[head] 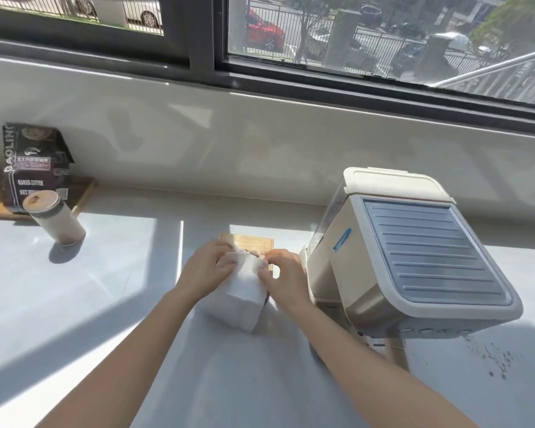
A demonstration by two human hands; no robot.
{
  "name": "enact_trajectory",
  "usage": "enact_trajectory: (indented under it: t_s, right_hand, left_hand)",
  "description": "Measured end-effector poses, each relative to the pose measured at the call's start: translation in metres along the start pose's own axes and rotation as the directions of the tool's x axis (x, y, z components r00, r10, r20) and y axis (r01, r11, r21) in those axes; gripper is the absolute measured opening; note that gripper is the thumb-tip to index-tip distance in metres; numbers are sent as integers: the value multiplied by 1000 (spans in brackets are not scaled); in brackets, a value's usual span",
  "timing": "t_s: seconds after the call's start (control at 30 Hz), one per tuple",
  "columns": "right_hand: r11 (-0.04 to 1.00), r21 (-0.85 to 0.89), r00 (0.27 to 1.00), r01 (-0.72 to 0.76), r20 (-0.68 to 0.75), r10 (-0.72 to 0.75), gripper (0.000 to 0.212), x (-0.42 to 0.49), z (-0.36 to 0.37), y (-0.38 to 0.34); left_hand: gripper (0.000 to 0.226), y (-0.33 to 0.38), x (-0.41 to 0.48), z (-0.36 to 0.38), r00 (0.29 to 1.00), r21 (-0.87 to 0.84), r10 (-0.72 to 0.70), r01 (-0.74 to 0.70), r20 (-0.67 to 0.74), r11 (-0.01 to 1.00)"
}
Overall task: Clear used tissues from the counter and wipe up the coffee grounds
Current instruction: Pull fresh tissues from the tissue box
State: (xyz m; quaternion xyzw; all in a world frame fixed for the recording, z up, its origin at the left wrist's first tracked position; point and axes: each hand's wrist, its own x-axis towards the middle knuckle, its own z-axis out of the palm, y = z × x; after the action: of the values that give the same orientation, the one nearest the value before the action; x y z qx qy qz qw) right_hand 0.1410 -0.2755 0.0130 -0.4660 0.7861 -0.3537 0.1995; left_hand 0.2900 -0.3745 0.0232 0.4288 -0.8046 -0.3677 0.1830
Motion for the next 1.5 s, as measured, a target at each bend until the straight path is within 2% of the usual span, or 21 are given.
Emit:
enact_trajectory:
  t_s: [0.13, 0.23, 0.37, 0.53, 0.63, 0.7, 0.77, 0.87, 1.03, 1.2, 1.33, 1.37, 1.43, 1.5]
  right_hand:
    - [999, 35, 999, 39, -7, -39, 13, 13, 4, -8]
    - [1000, -5, 1000, 8, -21, -8, 18, 23, 10, -10]
    - [999, 48, 997, -20, -70, 23, 23, 30, 16, -12]
    - [995, 97, 999, -4, -53, 9, 25, 34, 18, -19]
    - [978, 207, 998, -26, -54, 38, 24, 36, 14, -28]
    - [969, 248, 997, -20, -67, 37, 31, 37, 9, -34]
    - [977, 211, 1000, 7, -26, -2, 41, 39, 3, -38]
    - [981, 188, 997, 40, 50, -50, 29, 36, -5, -42]
    - [942, 333, 997, -36, -48, 55, 17, 31, -18, -51]
    - [909, 413, 996, 66, -77, -38, 22, 24, -34, -63]
    - [873, 450, 972, 189, -213, -101, 22, 25, -49, -87]
    - [860, 468, 967, 202, -234, -100, 22, 27, -53, -94]
    - [839, 510, 970, 187, -233, -75, 19, 30, -59, -102]
    - [837, 535, 983, 113, -184, -15, 17, 32, -62, -102]
  left_hand:
    - [18, -1, 12, 3, 997, 8, 15, -15, -70, 1000]
    - [14, -3, 15, 7, 992, -20, 37, -40, -119, 999]
    - [8, -5, 20, 14, 988, -61, 5, -15, -152, 998]
    - [8, -1, 23, 11, 983, -225, -96, 59, -158, 973]
    - [10, 6, 20, 2, 975, -352, -142, 74, -171, 933]
    - [12, 12, 20, -7, 978, -378, -127, 56, -165, 924]
    - [12, 21, 20, -17, 982, -408, -101, 28, -160, 912]
    - [4, 38, 17, -30, 990, -464, -28, -39, -137, 885]
    - [7, 53, 15, -41, 991, -428, 79, -117, -104, 896]
    - [6, 64, 11, -48, 984, -491, 96, -159, -152, 857]
    - [7, 80, 11, -64, 968, -579, 139, -237, -209, 780]
    - [8, 85, 12, -69, 969, -613, 138, -238, -206, 753]
    - [27, 88, 14, -76, 982, -667, 97, -180, -160, 723]
    - [53, 78, 16, -81, 999, -683, 34, -23, 2, 730]
